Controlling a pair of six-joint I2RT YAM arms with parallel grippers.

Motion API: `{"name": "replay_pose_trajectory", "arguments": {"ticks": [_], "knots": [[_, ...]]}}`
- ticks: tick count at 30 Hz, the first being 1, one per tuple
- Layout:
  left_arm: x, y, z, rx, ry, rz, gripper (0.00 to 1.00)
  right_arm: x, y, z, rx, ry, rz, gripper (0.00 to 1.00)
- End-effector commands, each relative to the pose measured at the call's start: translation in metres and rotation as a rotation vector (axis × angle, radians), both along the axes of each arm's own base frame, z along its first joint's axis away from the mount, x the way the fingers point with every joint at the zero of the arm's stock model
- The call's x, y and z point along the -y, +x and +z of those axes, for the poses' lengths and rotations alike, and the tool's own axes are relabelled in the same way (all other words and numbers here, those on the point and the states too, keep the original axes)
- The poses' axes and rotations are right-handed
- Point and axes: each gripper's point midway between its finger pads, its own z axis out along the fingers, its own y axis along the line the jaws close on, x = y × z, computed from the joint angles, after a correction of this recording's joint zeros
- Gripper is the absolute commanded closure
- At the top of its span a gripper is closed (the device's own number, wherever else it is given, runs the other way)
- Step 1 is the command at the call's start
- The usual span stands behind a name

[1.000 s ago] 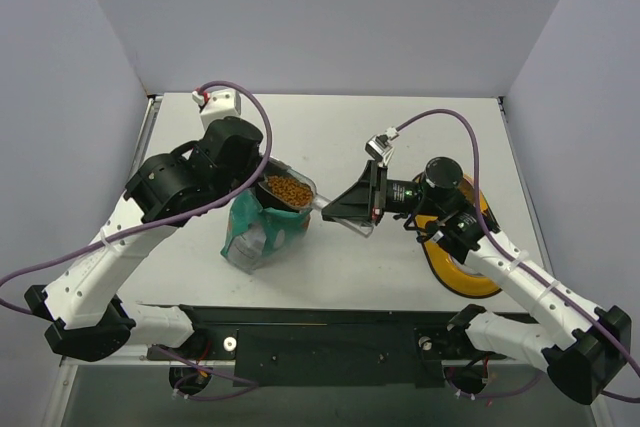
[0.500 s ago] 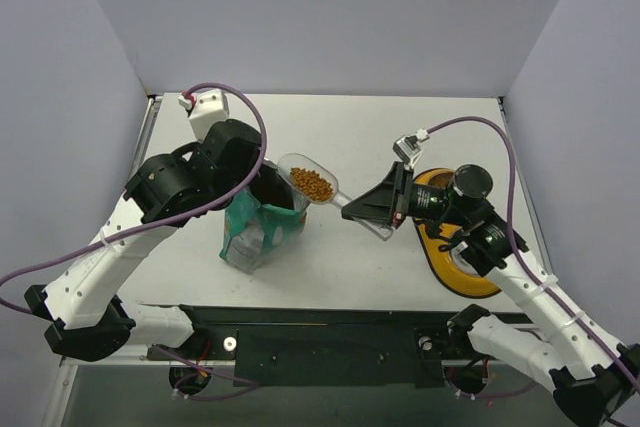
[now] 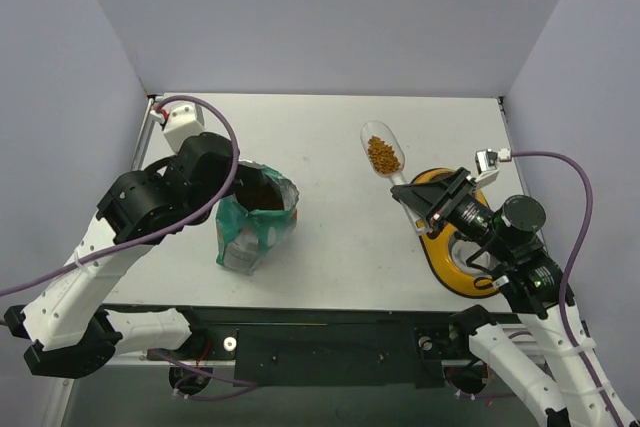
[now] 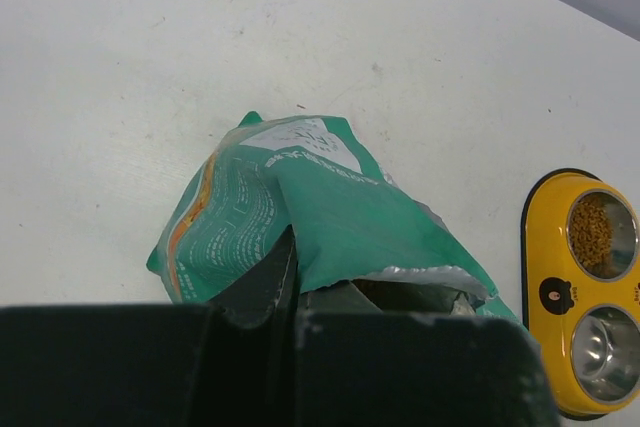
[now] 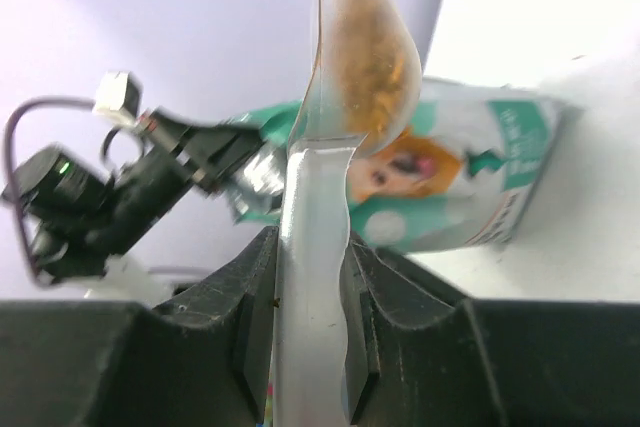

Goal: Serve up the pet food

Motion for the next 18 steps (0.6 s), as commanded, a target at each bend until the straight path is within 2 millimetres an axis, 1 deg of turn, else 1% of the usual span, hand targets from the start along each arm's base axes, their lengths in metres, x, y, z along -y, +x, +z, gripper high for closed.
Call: {"name": "replay_pose_trajectory", "arguments": {"ticks": [1,2,3,4,5,6,7,8,9,10,11,12,13,14,15,16,17,18], "knots": [[0.005,0.002,0.066,0.213,-0.279,0.004,1.0,0.041,0.028,-0.029,-0.022,-0.063,-0.287,1.0],[0.006,0.001,0.064,0.208,-0.282,-0.007,1.0,0.052,0.032,-0.044,-0.049,-0.081,-0.349,1.0],[0.009,0.0,0.064,0.202,-0.29,-0.023,1.0,0.057,0.035,-0.059,-0.079,-0.084,-0.385,1.0],[0.01,-0.001,0.063,0.199,-0.292,-0.03,1.0,0.07,0.036,-0.06,-0.068,-0.073,-0.453,1.0],[0.012,-0.002,0.063,0.194,-0.298,-0.047,1.0,0.077,0.037,-0.076,-0.108,-0.075,-0.492,1.0],[0.014,-0.003,0.063,0.191,-0.298,-0.056,1.0,0.09,0.037,-0.078,-0.105,-0.073,-0.561,1.0],[0.017,-0.004,0.062,0.184,-0.299,-0.072,1.0,0.096,0.036,-0.093,-0.139,-0.09,-0.592,1.0],[0.018,-0.004,0.062,0.183,-0.297,-0.082,1.0,0.11,0.035,-0.096,-0.136,-0.083,-0.668,1.0],[0.019,-0.005,0.061,0.18,-0.295,-0.092,1.0,0.121,0.036,-0.108,-0.158,-0.104,-0.728,1.0],[0.02,-0.006,0.061,0.179,-0.296,-0.101,1.0,0.128,0.032,-0.108,-0.15,-0.087,-0.755,1.0],[0.021,-0.006,0.06,0.177,-0.291,-0.109,1.0,0.137,0.031,-0.123,-0.182,-0.107,-0.803,1.0],[0.02,-0.007,0.06,0.179,-0.294,-0.114,1.0,0.141,0.027,-0.122,-0.173,-0.087,-0.82,1.0],[0.021,-0.008,0.058,0.175,-0.291,-0.119,1.0,0.148,0.025,-0.135,-0.195,-0.109,-0.855,1.0],[0.021,-0.009,0.058,0.175,-0.294,-0.125,1.0,0.153,0.023,-0.138,-0.199,-0.109,-0.874,1.0],[0.022,-0.009,0.057,0.172,-0.289,-0.128,1.0,0.159,0.02,-0.15,-0.225,-0.136,-0.903,1.0],[0.023,-0.009,0.056,0.169,-0.292,-0.134,1.0,0.164,0.016,-0.154,-0.231,-0.144,-0.922,1.0],[0.023,-0.009,0.056,0.169,-0.291,-0.136,1.0,0.17,0.012,-0.163,-0.255,-0.173,-0.949,1.0],[0.023,-0.01,0.056,0.167,-0.291,-0.143,1.0,0.174,0.009,-0.163,-0.252,-0.17,-0.963,1.0]]}}
